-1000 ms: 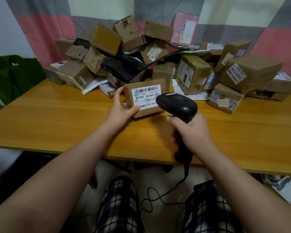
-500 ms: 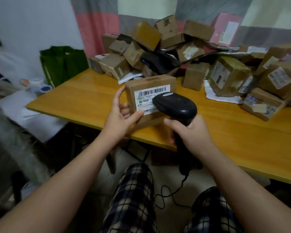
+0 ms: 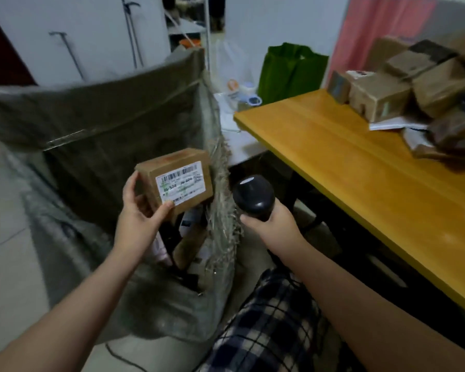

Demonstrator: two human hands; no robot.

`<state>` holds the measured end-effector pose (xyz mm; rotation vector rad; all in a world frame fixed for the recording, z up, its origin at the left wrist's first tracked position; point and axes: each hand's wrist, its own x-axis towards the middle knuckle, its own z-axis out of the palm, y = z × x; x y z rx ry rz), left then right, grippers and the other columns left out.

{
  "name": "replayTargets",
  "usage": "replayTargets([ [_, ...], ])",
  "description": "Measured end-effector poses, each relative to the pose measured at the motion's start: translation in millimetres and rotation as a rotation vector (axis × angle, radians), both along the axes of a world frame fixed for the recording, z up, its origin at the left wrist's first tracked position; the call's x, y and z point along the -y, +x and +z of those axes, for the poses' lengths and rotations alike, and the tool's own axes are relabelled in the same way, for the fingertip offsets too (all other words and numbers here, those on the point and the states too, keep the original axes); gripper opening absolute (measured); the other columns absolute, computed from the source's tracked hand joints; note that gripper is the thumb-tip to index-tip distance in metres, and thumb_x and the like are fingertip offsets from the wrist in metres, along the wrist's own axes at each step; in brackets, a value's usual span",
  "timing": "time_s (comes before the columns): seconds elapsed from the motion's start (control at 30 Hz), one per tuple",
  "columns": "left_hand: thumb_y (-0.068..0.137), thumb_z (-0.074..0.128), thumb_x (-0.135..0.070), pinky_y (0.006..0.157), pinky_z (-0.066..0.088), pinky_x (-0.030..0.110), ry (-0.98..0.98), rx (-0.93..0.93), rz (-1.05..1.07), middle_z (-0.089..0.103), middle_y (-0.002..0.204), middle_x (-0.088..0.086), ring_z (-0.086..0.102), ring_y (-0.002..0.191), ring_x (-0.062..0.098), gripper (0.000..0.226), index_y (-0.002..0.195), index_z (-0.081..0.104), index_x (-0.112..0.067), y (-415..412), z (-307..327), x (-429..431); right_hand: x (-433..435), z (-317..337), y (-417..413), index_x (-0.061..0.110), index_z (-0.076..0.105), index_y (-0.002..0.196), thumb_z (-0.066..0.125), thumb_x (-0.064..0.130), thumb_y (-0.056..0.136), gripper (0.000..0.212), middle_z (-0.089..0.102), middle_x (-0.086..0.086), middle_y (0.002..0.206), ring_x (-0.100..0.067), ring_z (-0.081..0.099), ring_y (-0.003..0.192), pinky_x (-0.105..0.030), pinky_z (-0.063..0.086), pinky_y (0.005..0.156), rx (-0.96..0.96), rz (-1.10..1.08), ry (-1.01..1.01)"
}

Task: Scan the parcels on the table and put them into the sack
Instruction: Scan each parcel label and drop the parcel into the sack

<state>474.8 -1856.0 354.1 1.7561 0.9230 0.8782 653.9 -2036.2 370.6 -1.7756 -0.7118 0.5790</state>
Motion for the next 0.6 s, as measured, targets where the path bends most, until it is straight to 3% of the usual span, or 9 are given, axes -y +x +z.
replayTargets([
  [0.13,0.080,0.076,-0.027,0.097,0.047,0.036,0.054,-0.270,0.072,0.060,0.130,0.004,0.059,0.116,0.020,0.089,0.148,0.019,-0.039,-20,-42,-38,-37,-30,-7,0.019,0.059,0.101,0.081,0.027,0.075,0.034,0.053,-0.009,0.116,-0.019,0.055,0.108,-0.030,0.045,0.092,0.172,0.032,-0.122],
  [0.2,0.080,0.076,-0.033,0.090,0.047,0.031,0.069,-0.442,0.013,0.061,0.130,0.002,0.060,0.115,0.021,0.088,0.149,0.021,-0.037,-19,-59,-57,-53,-43,-8,0.012,0.062,0.104,0.081,0.029,0.074,0.039,0.052,-0.011,0.120,-0.019,0.053,0.109,-0.031,0.044,0.096,0.246,0.067,-0.195],
  [0.3,0.081,0.071,-0.046,0.093,0.047,0.032,0.050,-0.685,-0.108,0.058,0.134,0.002,0.057,0.118,0.022,0.081,0.149,0.028,-0.034,-6,-76,-80,-69,-56,-7,0.014,0.063,0.109,0.080,0.031,0.074,0.043,0.049,-0.010,0.125,-0.021,0.047,0.115,-0.026,0.038,0.093,0.274,0.072,-0.253],
  [0.47,0.088,0.063,-0.037,0.097,0.045,0.035,0.058,-0.913,-0.244,0.058,0.131,0.012,0.054,0.118,0.030,0.064,0.146,0.039,-0.027,21,-98,-88,-73,-76,-2,0.016,0.059,0.093,0.078,0.030,0.077,0.028,0.059,-0.014,0.110,-0.030,0.055,0.109,-0.039,0.050,0.086,0.225,0.093,-0.257],
  [0.53,0.090,0.061,-0.035,0.103,0.040,0.038,0.110,-0.957,-0.255,0.048,0.138,0.015,0.045,0.125,0.033,0.058,0.144,0.041,-0.025,30,-100,-82,-68,-81,-1,0.020,0.056,0.092,0.079,0.030,0.076,0.030,0.055,-0.012,0.114,-0.024,0.056,0.101,-0.030,0.045,0.079,0.232,0.032,-0.268],
  [0.6,0.090,0.061,-0.033,0.106,0.035,0.039,0.158,-0.876,-0.263,0.042,0.142,0.015,0.038,0.130,0.034,0.057,0.142,0.043,-0.021,43,-94,-72,-61,-81,4,0.018,0.058,0.093,0.080,0.026,0.075,0.030,0.054,-0.011,0.113,-0.021,0.057,0.096,-0.025,0.041,0.076,0.227,-0.015,-0.271],
])
